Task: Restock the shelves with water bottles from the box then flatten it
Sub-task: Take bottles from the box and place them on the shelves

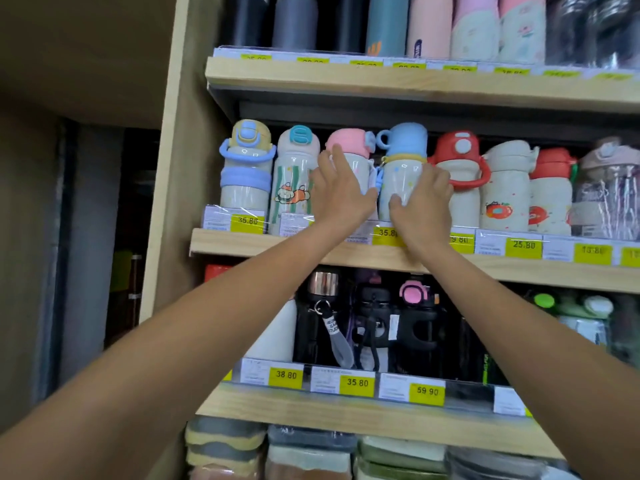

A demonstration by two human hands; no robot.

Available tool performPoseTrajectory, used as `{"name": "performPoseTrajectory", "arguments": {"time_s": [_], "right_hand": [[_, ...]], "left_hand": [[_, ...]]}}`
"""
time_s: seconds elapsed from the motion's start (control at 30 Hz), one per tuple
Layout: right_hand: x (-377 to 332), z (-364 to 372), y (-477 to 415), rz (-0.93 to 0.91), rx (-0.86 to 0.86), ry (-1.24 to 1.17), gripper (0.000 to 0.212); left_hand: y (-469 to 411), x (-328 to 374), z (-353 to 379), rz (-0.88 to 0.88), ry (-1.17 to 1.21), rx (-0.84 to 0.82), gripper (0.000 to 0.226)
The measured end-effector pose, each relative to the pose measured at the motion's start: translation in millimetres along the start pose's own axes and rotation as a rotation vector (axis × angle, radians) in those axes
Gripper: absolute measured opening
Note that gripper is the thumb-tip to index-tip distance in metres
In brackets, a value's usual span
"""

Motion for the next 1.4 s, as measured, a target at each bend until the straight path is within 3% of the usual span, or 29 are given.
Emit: {"name": "performPoseTrajectory", "arguments": {"time_s": [0.2,0.43,0.9,1.4], "right_hand": [[5.0,9.0,5.0,-0.009,0.034,0.103,0.063],[5.6,7.4,-3.7,-0.025,0.032,0.158,0.080],[-0.6,13.9,-4.4,0.056,0.018,0.071,0.071],[-8.2,23.1,-0.5,0.162,0.076,0.126,0.081]], "left_hand": [[-2.8,2.3,18.2,-0.162,-0.038,-0.030,0.105],[-4.2,4.1,27.4,-0.248,-0.130,0.026,0.107],[1.8,-3.3,27.8,-0.127,-0.156,0.125,0.078],[-7.6,-12.5,24.2,-0.102,-0.122,0.026,0.095]]}}
Point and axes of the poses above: each hand's wrist, its own y-axis away from the middle knuckle, its own z-axis out of the palm, x = y × z, the point moved 1 cm from there along -y, towards the middle knuckle, and after that the axes turned 11 degrees about z, right-handed, at the moved point
